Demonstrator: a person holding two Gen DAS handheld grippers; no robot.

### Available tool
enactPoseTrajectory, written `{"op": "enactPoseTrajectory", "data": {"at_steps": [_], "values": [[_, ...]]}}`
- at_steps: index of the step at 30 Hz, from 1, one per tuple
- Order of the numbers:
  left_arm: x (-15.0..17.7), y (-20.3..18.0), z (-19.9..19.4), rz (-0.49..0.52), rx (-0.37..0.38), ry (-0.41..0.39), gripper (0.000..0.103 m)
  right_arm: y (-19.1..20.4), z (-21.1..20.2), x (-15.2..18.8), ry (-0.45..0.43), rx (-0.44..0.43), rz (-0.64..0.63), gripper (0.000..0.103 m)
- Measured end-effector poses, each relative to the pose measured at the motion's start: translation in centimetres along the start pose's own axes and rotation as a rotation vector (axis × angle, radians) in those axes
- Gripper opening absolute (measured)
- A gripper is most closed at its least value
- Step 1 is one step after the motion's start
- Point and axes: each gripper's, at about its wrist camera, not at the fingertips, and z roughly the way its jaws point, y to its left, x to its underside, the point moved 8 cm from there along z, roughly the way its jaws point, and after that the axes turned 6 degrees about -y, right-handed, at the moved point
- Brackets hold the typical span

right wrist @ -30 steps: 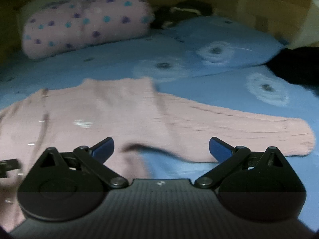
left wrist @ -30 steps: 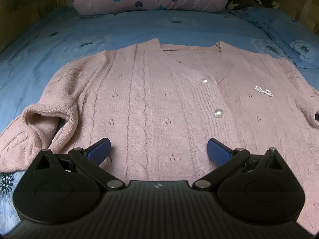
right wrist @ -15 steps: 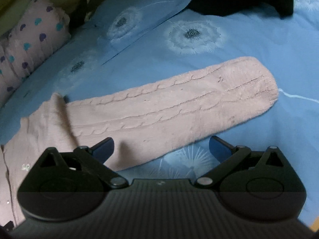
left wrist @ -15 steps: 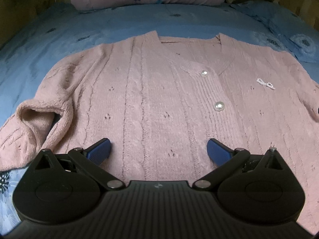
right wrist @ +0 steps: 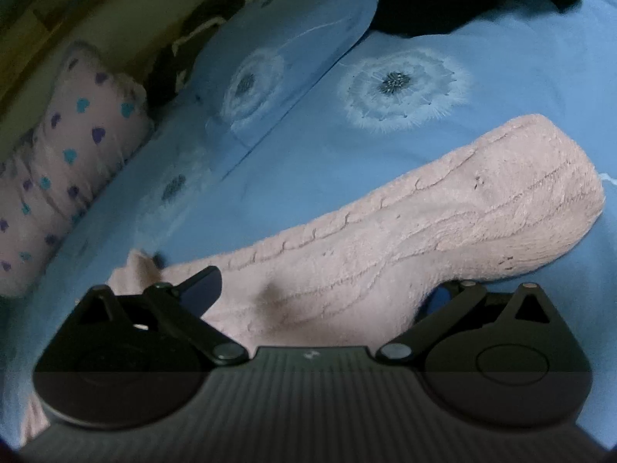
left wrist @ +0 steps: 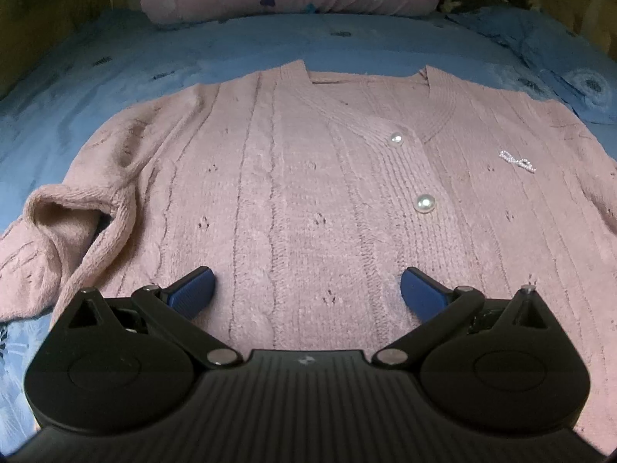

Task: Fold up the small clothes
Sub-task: 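Reach the right gripper to a cardigan sleeve cuff and grasp it, then carry the sleeve across the cardigan body with the right gripper and release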

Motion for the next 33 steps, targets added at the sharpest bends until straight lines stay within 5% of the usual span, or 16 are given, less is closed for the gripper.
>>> {"op": "enactPoseTrajectory", "data": {"at_steps": [7, 14, 22, 27, 33], "values": [[-0.6, 0.1, -0.2, 0.008, 0.015, 0.022, 0.103, -0.6, -0.5, -0.4, -0.002, -0.043, 0.047, 0.101], [-1.1, 0.0, -0.8, 0.007, 0.045, 0.002, 0.103, -3.1, -0.3, -1.6, -0.021, -0.009, 0.129, 0.016], [-2.1, 0.6, -1.8, 0.018, 0.023, -0.057, 0.103, -3.9, -3.2, -5.0, -0.179, 0.025, 0.133, 0.012], [-2.5, 1.1, -2.1, -0.004, 0.028, -0.06, 0.103, -3.4, -3.8, -6.1, -0.198, 0.026, 0.1, 0.012], [-2.5, 2.4, -2.3, -0.017, 0.016, -0.058, 0.103, 1.0, -4.9, -6.3, -0.203, -0.087, 0.043, 0.012]]}}
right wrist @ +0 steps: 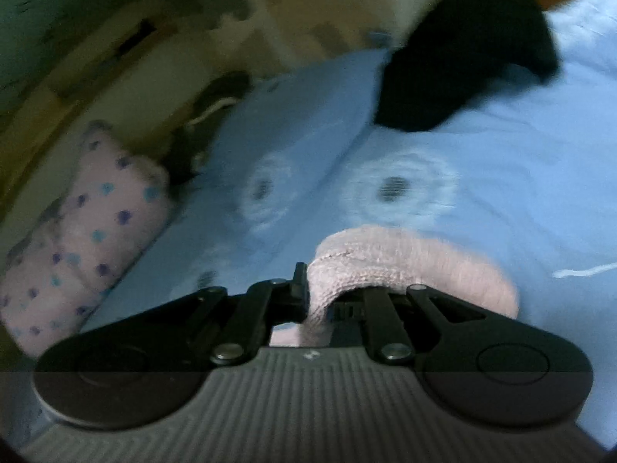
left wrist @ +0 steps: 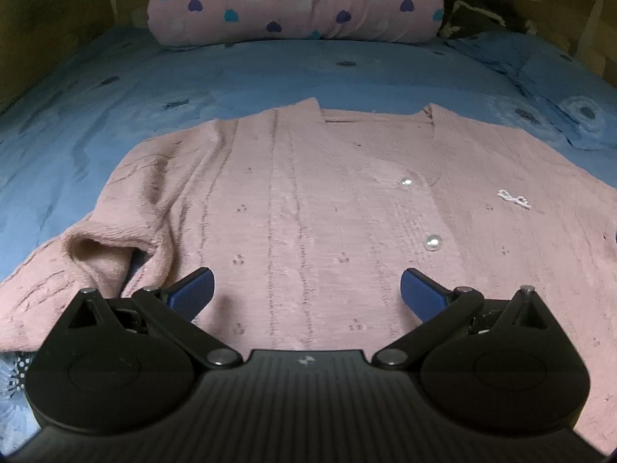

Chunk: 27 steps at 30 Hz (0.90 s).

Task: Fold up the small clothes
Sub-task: 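Carry the sleeve across the cardigan body with the right gripper and release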

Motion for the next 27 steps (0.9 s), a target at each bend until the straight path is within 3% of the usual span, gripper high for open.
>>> {"op": "enactPoseTrajectory", "data": {"at_steps": [13, 20, 27], "values": [[-0.8, 3.0, -0.7, -0.06, -0.039, -0.024, 0.103, 16.9, -3.0, 3.9, 0.071, -0.378, -0.207, 0.012], [-1.2, 4.7, -1.0, -0.088, -0.089, -0.033, 0.103, 23.5, -4.4, 10.4, 0.169, -0.537, -0.318, 0.012], [-1.3, 5.8, -1.4, -0.083, -0.127, -0.05, 0.103, 25.4, -3.8, 19.2, 0.325, -0.583, -0.34, 0.012]]}}
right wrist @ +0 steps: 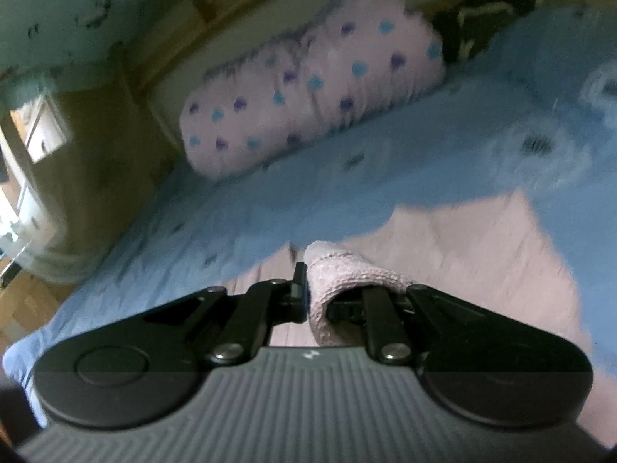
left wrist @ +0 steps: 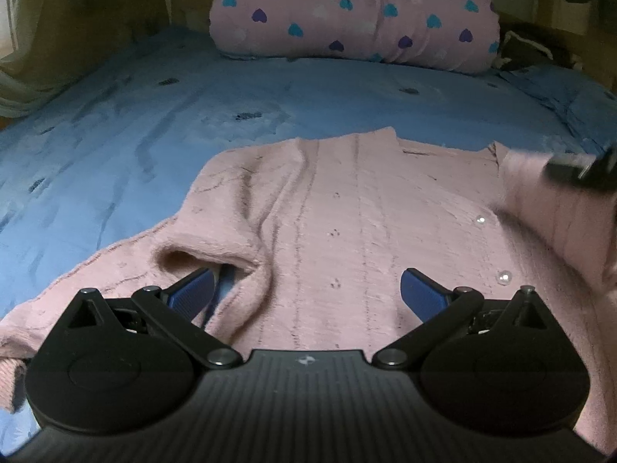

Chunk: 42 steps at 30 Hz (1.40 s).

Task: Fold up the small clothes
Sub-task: 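Carry the sleeve across the cardigan body with the right gripper and release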

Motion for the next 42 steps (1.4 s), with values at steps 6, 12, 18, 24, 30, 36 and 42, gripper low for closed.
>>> {"op": "enactPoseTrajectory", "data": {"at_steps": [6, 12, 18, 24, 30, 36, 42], "values": [[-0.1, 0.9, 0.2, -0.019, -0.02, 0.009, 0.103, 1.1, 3.0, 5.7, 0.131, -0.045, 0.016, 0.014], [0.1, 0.7, 0.0, -0.017, -0.012, 0.003, 0.103, 1.2, 3.3, 8.5, 0.194, -0.063, 0.017, 0.037], [0.1, -0.1, -0.3, 0.008, 0.008, -0.027, 0.103, 2.8, 1.8, 8.3, 0.227, -0.115, 0.014, 0.067], [0.3, -1.8, -1.3, -0.033, 0.089, -0.013, 0.103, 1.7, -1.3, 7.5, 0.269, -0.125, 0.074, 0.07], [-0.3, -5.0, -3.1, -0.002, 0.108, -0.022, 0.103, -0.3, -5.7, 5.7, 0.236, -0.136, 0.03, 0.071], [-1.0, -10.1, -4.6, 0.061, 0.137, -0.032, 0.103, -3.9, -7.8, 2.4, 0.098, -0.037, -0.014, 0.071], [-1.6, -15.5, -4.9, 0.124, 0.156, -0.041, 0.103, -8.5, -6.4, 0.3, 0.018, 0.152, -0.073, 0.071]]}}
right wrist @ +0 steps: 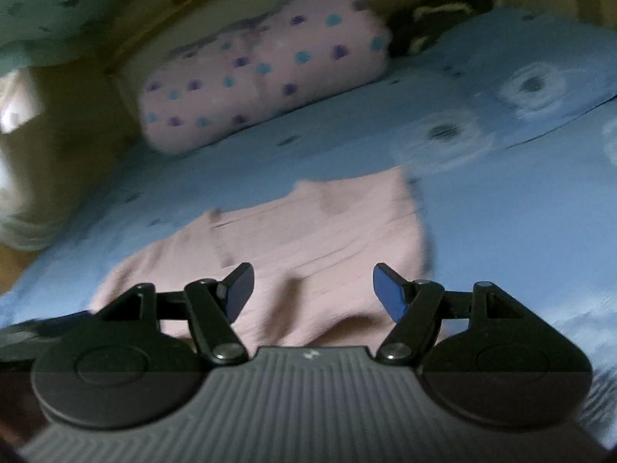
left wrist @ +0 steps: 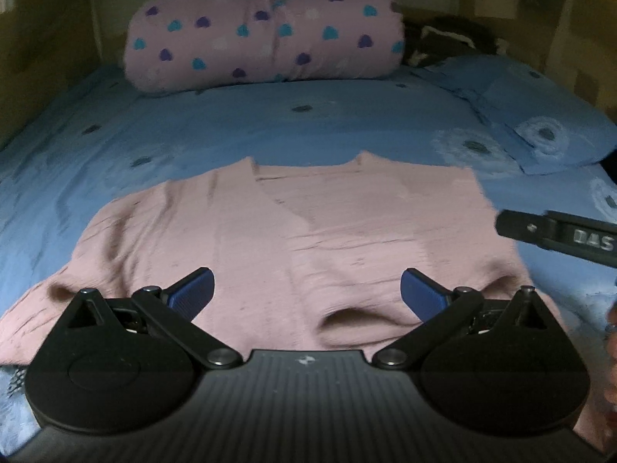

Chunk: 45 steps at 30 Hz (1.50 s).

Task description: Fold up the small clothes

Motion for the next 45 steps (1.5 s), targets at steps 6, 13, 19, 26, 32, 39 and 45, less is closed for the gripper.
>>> {"op": "enactPoseTrajectory", "data": {"at_steps": [6, 13, 19, 26, 32, 39, 45], "values": [[-0.2, -4.2, 2.1, 0.053, 0.026, 0.002, 0.103, -3.5, 1.3, -0.2, -0.041, 0.122, 0.019, 0.071], [0.4, -7.3, 4.7, 0.177, -0.031, -0.049, 0.098, -4.3, 1.1, -0.8, -0.009, 0.154, -0.003, 0.07], [1.7, -8.3, 7.2, 0.248, -0.07, -0.023, 0.074, -5.3, 0.7, -0.8, 0.012, 0.169, 0.021, 0.07], [0.9, -5.9, 6.0, 0.159, -0.018, -0.035, 0.025, -5.1, 0.9, -0.6, 0.033, 0.151, 0.014, 0.07], [-0.7, 0.4, 3.5, 0.1, -0.095, -0.091, 0.025, -4.5, 1.1, 0.0, 0.05, 0.136, -0.019, 0.07], [1.7, 8.3, 4.2, -0.022, -0.187, -0.013, 0.026, -3.9, 1.5, 0.6, 0.072, 0.139, -0.051, 0.07], [2.3, 12.3, 3.5, -0.053, -0.231, 0.0, 0.026, -3.5, 1.9, 0.9, 0.082, 0.151, -0.072, 0.07]]}}
